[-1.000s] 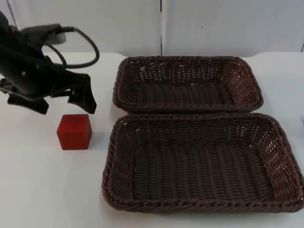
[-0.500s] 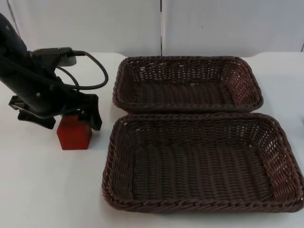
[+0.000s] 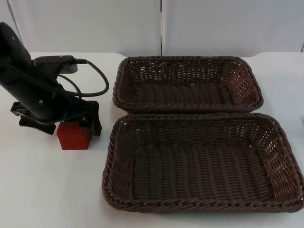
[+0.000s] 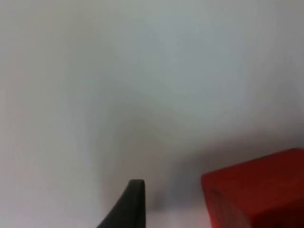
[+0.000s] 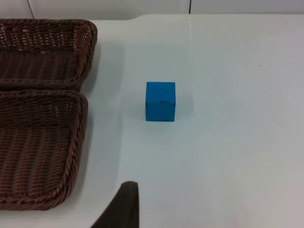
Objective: Pick up one cube with the left hand and place it into the upper basket. Pick up one cube with the right hand and place it into the lower basket.
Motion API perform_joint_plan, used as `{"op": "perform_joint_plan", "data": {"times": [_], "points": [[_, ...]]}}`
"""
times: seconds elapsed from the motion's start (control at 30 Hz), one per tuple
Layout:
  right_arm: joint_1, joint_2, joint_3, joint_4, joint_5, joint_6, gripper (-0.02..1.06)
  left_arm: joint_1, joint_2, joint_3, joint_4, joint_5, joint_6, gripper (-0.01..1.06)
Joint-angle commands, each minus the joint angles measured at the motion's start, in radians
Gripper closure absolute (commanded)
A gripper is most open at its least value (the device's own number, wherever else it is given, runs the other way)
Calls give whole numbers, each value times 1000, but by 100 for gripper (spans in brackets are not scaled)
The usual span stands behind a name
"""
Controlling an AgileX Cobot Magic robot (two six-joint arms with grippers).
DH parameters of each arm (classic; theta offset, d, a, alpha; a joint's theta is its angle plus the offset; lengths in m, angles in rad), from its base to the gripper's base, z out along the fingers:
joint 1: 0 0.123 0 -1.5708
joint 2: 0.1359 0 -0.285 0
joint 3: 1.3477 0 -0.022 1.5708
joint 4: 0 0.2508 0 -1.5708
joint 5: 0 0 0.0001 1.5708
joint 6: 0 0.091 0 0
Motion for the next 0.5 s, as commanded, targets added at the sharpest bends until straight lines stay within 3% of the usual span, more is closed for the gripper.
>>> {"op": "perform_joint_plan", "data": {"times": [0.0,0.2,0.33,0.37,0.47], "points": [[-7,-3,3,-5,0,0,-1,-4,0,-6,-9,-7,-4,0],[-7,-3,3,-5,0,-2,-1,-4,0,-6,-7,-10,-4,7],[-7,-3,3,-5,0,-2,-1,-4,0,-6,-7,-8,-4,31],[-7,-3,3,-5,0,-2,-1,-4,0,-6,-7,-8,-4,31],[-7,-3,3,-5,0,-2,-1,-4,0,-6,-7,-8,-30,52]]}}
